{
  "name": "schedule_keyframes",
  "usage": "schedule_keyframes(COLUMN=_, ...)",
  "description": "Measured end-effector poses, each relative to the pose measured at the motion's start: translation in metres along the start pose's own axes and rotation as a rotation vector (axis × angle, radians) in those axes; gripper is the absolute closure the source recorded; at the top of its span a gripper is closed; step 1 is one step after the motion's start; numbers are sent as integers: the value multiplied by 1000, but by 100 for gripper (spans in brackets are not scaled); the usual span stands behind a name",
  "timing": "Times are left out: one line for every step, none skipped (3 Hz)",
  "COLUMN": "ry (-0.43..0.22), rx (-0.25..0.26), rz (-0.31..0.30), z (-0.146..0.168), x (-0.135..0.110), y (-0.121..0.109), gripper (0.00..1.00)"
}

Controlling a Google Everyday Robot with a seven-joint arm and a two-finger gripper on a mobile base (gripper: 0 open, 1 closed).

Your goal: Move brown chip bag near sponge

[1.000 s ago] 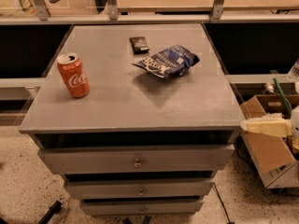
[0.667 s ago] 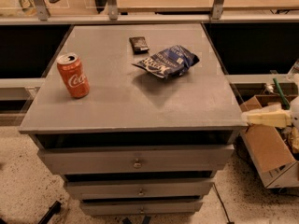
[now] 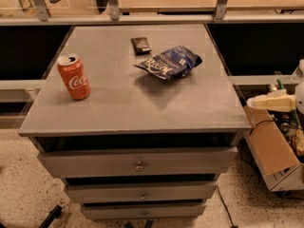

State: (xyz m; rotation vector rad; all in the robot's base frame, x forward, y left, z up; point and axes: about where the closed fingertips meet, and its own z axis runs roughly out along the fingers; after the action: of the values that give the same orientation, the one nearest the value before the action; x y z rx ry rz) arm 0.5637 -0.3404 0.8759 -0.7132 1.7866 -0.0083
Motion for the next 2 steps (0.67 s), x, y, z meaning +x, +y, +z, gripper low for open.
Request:
schedule_keyframes(ry=-24, rx=16, rz=3, z=6, x=-9, y=-15, gripper=0)
schedule_keyframes(ry=-68, rx=20, rz=42, z=9, x=-18, y=-27, gripper=0)
